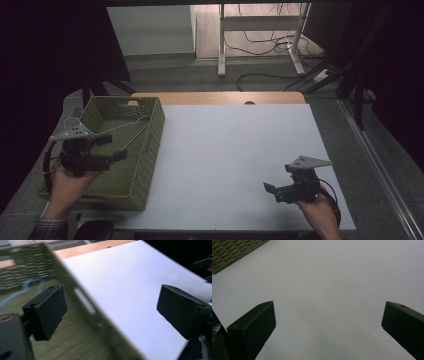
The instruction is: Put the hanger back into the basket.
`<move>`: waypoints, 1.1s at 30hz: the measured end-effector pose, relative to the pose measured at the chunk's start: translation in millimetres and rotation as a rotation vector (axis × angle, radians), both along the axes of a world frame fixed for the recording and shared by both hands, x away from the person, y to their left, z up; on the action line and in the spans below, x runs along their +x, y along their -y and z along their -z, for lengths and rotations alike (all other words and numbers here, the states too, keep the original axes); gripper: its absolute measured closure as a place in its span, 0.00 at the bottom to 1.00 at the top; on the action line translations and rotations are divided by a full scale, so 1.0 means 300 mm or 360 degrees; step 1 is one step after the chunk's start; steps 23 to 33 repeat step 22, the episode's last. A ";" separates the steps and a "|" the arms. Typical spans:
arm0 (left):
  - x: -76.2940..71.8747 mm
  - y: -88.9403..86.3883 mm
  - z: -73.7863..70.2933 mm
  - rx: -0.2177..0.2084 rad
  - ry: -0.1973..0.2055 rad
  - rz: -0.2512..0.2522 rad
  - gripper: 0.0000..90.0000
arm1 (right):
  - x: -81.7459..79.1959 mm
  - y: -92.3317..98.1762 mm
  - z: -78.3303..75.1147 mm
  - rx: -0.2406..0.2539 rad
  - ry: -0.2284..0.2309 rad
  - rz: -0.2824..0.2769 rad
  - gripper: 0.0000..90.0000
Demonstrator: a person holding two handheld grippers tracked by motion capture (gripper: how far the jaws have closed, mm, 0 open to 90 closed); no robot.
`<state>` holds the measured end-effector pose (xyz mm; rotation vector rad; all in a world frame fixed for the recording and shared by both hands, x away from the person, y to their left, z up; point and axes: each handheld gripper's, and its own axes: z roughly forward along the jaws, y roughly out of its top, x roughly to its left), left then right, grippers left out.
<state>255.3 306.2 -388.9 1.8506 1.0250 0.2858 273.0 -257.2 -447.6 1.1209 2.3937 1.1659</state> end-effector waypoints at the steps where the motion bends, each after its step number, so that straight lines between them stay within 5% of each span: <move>1: -0.009 0.022 0.005 -0.0011 0.0002 0.0014 0.08 | -0.003 0.003 0.000 0.0001 -0.0002 0.0006 0.00; 5: -0.038 0.102 0.036 0.0009 0.0017 0.0057 0.04 | -0.011 0.014 -0.001 0.0004 0.0000 0.0015 0.00; 9: -0.062 0.173 0.084 0.0097 0.0030 0.0066 0.02 | -0.021 0.027 0.001 0.0000 0.0005 0.0023 0.00; 13: -0.078 0.232 0.132 0.0263 0.0023 0.0075 0.01 | -0.028 0.042 0.007 -0.0009 0.0003 0.0040 0.00; 20: -0.099 0.274 0.179 0.0388 -0.0007 0.0084 0.00 | -0.032 0.042 0.023 -0.0056 -0.0007 0.0035 0.00; 33: -0.099 0.275 0.178 0.0383 -0.0003 0.0082 0.00 | -0.032 0.038 0.026 -0.0076 0.0001 0.0026 0.00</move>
